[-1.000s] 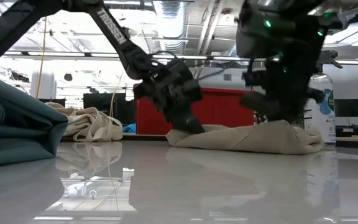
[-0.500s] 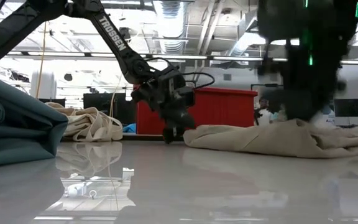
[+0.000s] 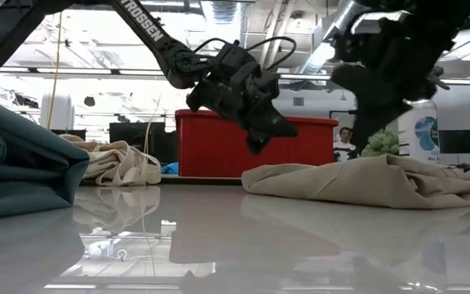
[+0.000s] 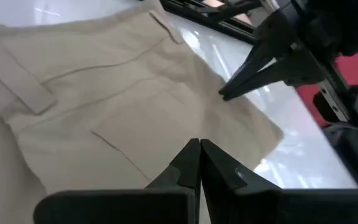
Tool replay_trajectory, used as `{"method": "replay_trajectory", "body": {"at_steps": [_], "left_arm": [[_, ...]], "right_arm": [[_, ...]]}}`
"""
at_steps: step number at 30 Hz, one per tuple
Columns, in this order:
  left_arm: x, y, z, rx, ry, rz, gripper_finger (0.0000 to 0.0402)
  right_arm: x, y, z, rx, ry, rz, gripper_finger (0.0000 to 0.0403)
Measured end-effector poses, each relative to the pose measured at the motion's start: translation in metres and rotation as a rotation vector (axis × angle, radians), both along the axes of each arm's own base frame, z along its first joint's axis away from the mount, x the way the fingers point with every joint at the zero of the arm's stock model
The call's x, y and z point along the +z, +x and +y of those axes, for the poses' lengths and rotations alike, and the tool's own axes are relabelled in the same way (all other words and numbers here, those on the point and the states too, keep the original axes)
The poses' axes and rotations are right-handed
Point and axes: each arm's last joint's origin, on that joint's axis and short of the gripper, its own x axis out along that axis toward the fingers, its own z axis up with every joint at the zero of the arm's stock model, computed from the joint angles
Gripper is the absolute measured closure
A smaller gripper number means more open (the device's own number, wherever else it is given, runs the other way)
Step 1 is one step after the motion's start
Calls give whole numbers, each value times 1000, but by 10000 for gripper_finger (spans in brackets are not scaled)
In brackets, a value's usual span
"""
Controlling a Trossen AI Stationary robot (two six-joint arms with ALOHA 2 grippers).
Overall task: Fold Laundry from Bin
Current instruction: Fold the brown shorts
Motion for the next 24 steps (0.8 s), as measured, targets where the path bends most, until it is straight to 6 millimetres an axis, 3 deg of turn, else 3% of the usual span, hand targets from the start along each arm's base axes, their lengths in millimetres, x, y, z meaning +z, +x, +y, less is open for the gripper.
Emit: {"method": "replay_trajectory", "body": {"at_steps": [5,11,15,20,24], "left_arm": [[0,3,-4,5,58,-22,401],[-2,4,-9,10,134,-22,401],[-7,7,-14,4,167,-19,401],[-25,8,-17,-3,137,47,401],[-23,9,-17,11,159,32,401]], "right_arm": [[-28,5,14,-35,12,20,390],[-69,10,40,25,36,66,390],[-89,9,48,57,5,112,390],[-100,8,49,133,-45,208,390],[-98,8,49,198,-67,255,390]]}}
